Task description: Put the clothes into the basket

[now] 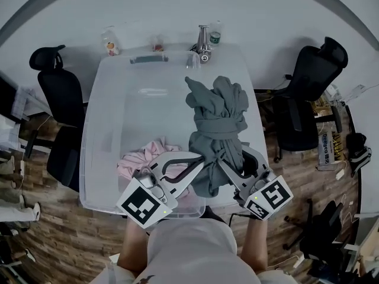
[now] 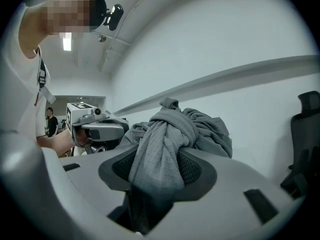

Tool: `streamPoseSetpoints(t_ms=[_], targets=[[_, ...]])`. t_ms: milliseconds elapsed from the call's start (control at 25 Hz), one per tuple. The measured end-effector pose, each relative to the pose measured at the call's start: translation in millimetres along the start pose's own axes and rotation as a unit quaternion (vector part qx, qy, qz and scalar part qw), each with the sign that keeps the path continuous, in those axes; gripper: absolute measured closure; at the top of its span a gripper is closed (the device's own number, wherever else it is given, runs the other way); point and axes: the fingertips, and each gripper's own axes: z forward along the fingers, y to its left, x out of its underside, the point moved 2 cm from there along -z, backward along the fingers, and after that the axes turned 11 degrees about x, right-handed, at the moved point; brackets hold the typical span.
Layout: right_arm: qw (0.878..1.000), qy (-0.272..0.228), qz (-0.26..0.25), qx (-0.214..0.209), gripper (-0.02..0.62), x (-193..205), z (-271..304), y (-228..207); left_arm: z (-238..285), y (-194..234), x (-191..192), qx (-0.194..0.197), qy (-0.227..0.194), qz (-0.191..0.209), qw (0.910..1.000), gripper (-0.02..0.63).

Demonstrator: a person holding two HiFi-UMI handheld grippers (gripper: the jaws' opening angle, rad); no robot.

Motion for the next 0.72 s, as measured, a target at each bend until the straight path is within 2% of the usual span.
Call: streamPoseSetpoints(t_ms=[160,720], targets=[[1.0,-0.003,-0.007,-0.024,0.408,-5.9,1.3,7.0,-5.8,-2.8,-5.3,-0.021,-0.001,0.006,0.9998,0.601],[0.991,0.017,-0.04,-0.128,0.408,-8.0,60.0,80.6,-91.4,6.2,10.1,-0.126,0.012,-0.016,0.9918,0.601]])
